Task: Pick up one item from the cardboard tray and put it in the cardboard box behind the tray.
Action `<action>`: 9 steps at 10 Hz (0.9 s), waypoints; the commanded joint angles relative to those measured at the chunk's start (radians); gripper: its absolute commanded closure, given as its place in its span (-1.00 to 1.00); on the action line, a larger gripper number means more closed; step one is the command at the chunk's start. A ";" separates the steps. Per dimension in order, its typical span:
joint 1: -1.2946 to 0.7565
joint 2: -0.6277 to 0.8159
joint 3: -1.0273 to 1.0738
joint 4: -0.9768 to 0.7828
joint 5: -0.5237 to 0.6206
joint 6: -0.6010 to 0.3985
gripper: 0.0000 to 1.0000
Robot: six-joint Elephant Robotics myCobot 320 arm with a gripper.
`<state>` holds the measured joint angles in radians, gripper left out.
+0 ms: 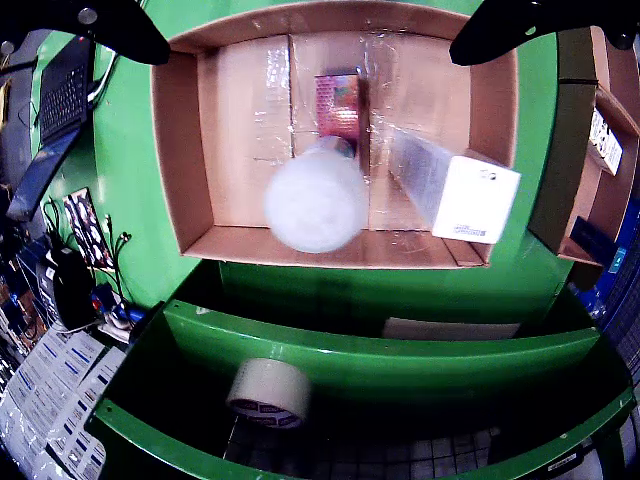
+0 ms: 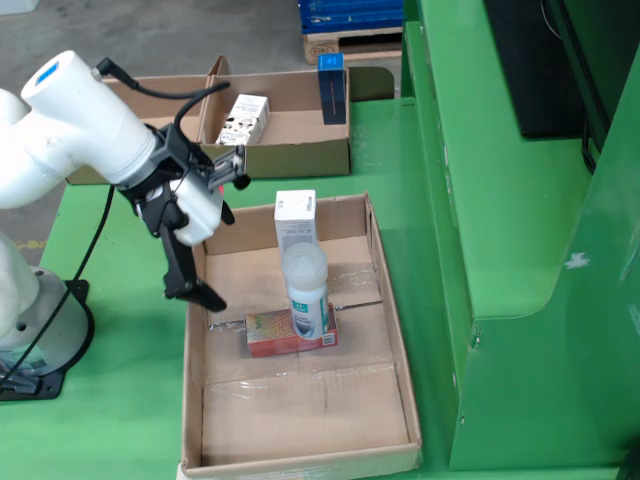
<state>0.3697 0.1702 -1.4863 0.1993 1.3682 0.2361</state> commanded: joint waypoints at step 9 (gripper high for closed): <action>-0.067 -0.127 0.182 0.012 0.021 -0.013 -1.00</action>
<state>0.3512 0.1318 -1.4479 0.2054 1.3790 0.2346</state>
